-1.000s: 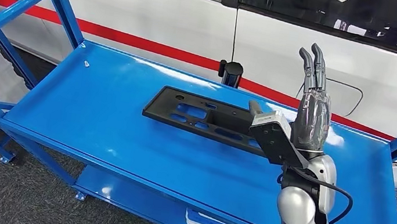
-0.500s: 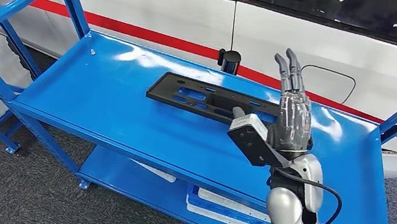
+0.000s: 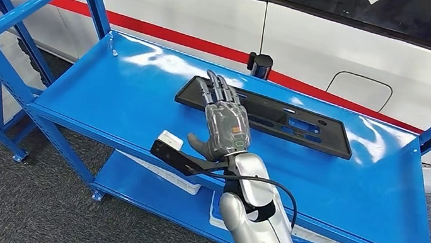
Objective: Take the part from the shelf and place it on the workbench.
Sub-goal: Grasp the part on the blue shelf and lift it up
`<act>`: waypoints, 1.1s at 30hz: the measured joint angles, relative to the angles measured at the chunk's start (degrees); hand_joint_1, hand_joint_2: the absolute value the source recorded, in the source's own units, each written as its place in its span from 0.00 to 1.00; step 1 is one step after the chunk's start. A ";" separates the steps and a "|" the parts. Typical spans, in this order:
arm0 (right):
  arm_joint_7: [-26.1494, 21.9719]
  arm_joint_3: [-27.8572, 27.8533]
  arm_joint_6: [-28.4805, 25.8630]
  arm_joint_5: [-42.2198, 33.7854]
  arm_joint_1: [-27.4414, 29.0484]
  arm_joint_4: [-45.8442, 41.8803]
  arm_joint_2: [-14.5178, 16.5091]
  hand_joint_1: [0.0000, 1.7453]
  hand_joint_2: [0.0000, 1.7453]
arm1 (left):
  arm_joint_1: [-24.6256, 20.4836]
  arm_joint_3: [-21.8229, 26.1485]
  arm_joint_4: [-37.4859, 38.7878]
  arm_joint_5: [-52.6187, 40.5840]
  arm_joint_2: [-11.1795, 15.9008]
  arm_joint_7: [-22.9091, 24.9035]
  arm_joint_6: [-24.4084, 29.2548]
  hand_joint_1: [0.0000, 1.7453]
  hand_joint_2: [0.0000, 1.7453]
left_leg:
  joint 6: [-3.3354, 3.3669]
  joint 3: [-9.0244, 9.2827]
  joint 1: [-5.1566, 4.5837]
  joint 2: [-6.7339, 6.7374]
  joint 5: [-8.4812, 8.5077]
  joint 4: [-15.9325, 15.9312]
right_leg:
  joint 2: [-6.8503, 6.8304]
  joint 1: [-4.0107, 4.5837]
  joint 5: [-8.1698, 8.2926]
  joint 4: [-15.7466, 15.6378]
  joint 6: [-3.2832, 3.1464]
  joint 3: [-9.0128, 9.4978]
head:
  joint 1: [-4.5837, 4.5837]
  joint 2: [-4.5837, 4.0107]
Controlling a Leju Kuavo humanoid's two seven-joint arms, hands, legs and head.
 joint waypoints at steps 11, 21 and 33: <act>3.99 5.79 -2.88 7.11 -8.45 18.18 5.63 0.00 1.00 | -0.22 1.04 0.00 -0.04 -0.26 0.52 2.29 0.00 0.00 | -0.24 -0.45 0.11 0.26 0.15 0.02 | 0.17 0.09 0.17 0.07 0.28 -0.65 | -0.02 0.00; 9.70 14.84 -5.14 3.40 -18.24 33.27 6.63 0.00 1.00 | -0.18 2.38 0.00 0.14 -0.69 0.51 3.43 0.00 0.00 | -0.40 -0.51 0.18 0.25 0.26 0.02 | 0.17 0.15 0.18 0.18 0.27 -0.76 | -0.02 0.00; 13.53 17.08 -3.17 -0.10 -26.65 46.46 6.49 0.00 1.00 | -0.19 4.80 0.00 2.11 -1.38 -0.80 5.48 0.00 0.00 | -0.39 -0.51 0.19 0.25 0.27 0.04 | 0.17 0.14 0.21 0.18 0.31 -0.77 | -0.02 0.00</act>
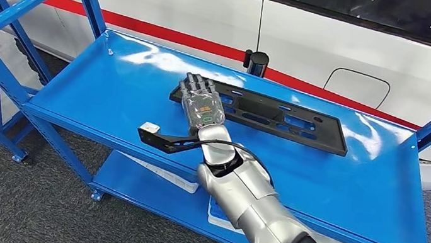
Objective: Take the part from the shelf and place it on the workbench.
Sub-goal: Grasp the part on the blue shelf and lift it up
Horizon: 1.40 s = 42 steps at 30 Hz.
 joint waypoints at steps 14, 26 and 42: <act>0.72 -1.83 -0.92 -2.87 -4.73 5.76 -5.23 0.00 1.00 | 0.02 1.87 0.00 0.64 -0.01 -3.11 -1.47 0.00 0.00 | 0.01 -0.02 0.00 0.00 0.00 0.03 | 0.00 0.00 0.01 0.00 0.01 -0.03 | -0.01 0.00; 4.56 -2.64 -1.69 -2.20 -3.54 6.55 -7.92 0.25 1.00 | -0.03 2.39 0.00 0.87 0.15 -3.64 -1.94 0.00 0.00 | 0.00 0.00 0.00 -0.01 0.00 0.03 | 0.00 0.02 0.01 0.00 0.02 -0.03 | 0.00 0.00; 10.06 -3.79 -9.46 1.25 3.30 5.34 -11.69 1.00 1.00 | -0.05 2.39 0.00 -1.63 0.72 -3.52 -0.88 0.00 0.00 | 0.01 -0.03 0.00 0.00 0.00 0.03 | 0.00 0.01 0.05 -0.01 0.07 -0.02 | -0.01 0.00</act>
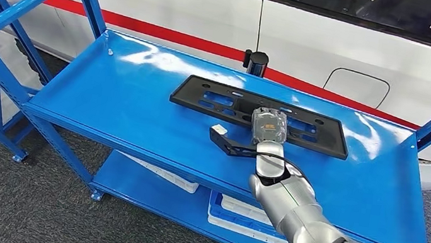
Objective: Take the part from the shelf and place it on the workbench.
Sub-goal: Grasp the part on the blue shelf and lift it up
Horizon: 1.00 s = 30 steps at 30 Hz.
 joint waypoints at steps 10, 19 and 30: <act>-0.02 -3.41 -3.41 3.38 1.59 -2.63 -0.20 1.00 1.00 | -0.01 -0.01 0.00 -0.37 0.51 -4.39 0.57 0.00 0.00 | 0.00 0.00 0.01 0.00 0.01 0.00 | 0.00 0.01 0.00 0.00 0.00 0.00 | 0.00 0.00; -7.29 -13.31 -7.00 14.02 7.74 -18.74 0.04 1.00 1.00 | -0.12 1.63 -0.02 3.72 1.44 -21.97 -6.13 0.00 0.00 | 0.00 -0.09 0.05 -0.01 0.02 0.00 | 0.00 0.02 0.00 0.01 0.00 -0.04 | 0.00 0.00; -19.10 -26.99 -4.52 17.37 19.52 -64.07 2.09 1.00 1.00 | 0.05 3.36 -0.02 3.38 2.06 -27.30 -12.05 0.00 1.00 | -0.03 -0.34 0.01 -0.10 0.09 0.00 | -0.08 0.00 0.01 0.01 0.01 -0.33 | -0.01 0.00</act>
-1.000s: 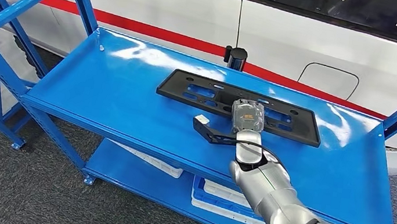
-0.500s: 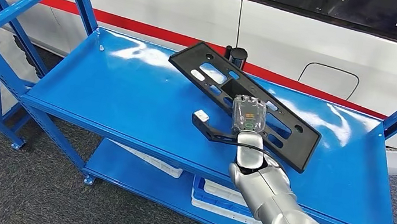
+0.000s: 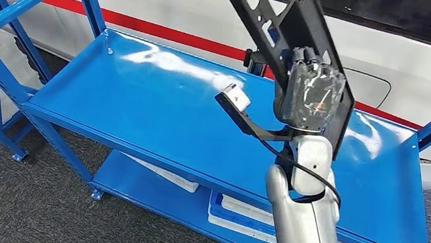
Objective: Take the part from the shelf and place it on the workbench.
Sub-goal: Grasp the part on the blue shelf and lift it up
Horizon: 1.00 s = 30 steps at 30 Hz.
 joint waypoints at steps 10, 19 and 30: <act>-1.47 -0.58 -1.44 -0.22 4.35 -18.15 -2.47 1.00 1.00 | -0.02 0.00 0.00 -0.38 0.21 -2.43 -2.47 0.00 1.00 | 0.00 0.00 -0.01 0.09 -0.02 0.00 | 0.06 -0.02 0.00 -0.01 0.00 -0.01 | 0.00 0.00; -3.61 -0.94 0.20 -6.50 5.03 -19.46 -4.10 1.00 1.00 | -0.09 0.62 0.00 0.68 0.49 1.82 -2.52 0.00 1.00 | -0.05 0.00 -0.01 0.08 0.02 0.01 | 0.05 0.00 0.06 0.00 0.05 -0.02 | 0.00 0.00; -5.88 -0.95 0.01 -12.20 6.64 -20.16 -5.06 1.00 1.00 | -0.36 3.37 0.00 1.95 0.27 5.02 -0.35 0.00 1.00 | 0.23 -0.33 -0.23 0.05 -0.14 0.54 | 0.05 -0.43 0.28 -0.02 0.44 -0.07 | -0.01 0.00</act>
